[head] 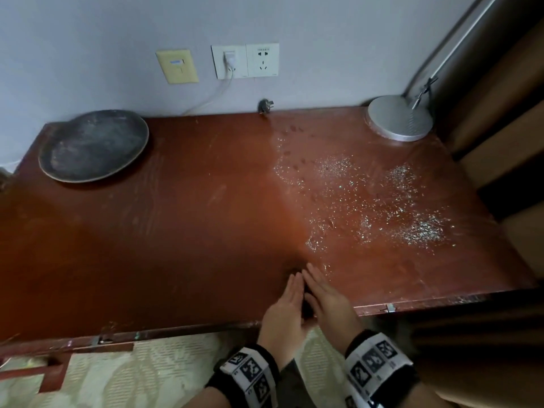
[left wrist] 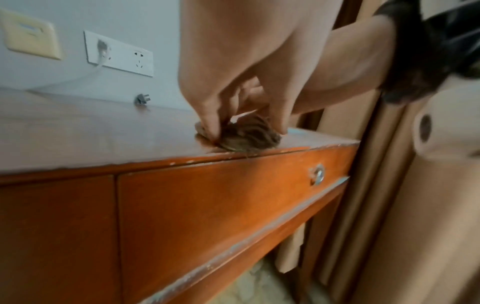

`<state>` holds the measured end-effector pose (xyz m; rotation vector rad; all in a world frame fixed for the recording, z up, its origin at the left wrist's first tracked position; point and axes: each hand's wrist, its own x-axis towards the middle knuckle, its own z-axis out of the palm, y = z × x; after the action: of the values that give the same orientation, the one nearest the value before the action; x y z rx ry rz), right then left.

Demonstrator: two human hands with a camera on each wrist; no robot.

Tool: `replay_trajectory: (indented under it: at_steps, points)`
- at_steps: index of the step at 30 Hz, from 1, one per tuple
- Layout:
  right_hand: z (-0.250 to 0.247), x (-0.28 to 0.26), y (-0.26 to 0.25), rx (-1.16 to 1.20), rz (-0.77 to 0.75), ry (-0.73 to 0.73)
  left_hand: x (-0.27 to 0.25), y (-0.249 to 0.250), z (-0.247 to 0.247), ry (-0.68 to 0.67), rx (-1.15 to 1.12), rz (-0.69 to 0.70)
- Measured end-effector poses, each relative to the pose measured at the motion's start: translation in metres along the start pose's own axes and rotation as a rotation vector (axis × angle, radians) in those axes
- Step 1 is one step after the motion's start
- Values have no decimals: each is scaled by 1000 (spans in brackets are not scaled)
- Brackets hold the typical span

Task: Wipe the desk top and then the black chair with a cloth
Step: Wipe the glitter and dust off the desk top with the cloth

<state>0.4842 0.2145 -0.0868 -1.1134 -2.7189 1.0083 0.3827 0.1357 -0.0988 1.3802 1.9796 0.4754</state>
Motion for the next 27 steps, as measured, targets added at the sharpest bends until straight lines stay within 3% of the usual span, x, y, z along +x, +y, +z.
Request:
replay_trajectory:
  at_steps: [3,8,12,14,17,20,24,27]
  points:
    - [19,-2,-4,-88,8,-30,-5,-3,-11,-76,-218,-68]
    - [17,-5,15,-250,56,-10,-14,-42,-51,-54,318,-10]
    - [-6,-3,36,-231,307,122,-25,-52,-53,-119,400,-75]
    - [16,-2,19,-284,259,83,-27,-53,-51,-105,403,-74]
    - [56,-11,-9,-308,24,35,-23,-53,-50,-91,418,-81]
    - [35,-17,-9,-345,-43,-4,-22,-53,-52,-113,416,-97]
    - [-21,-9,50,-269,224,75,-23,-54,-52,-119,386,-104]
    - [-18,-1,41,-336,325,71,-25,-51,-52,-113,386,-103]
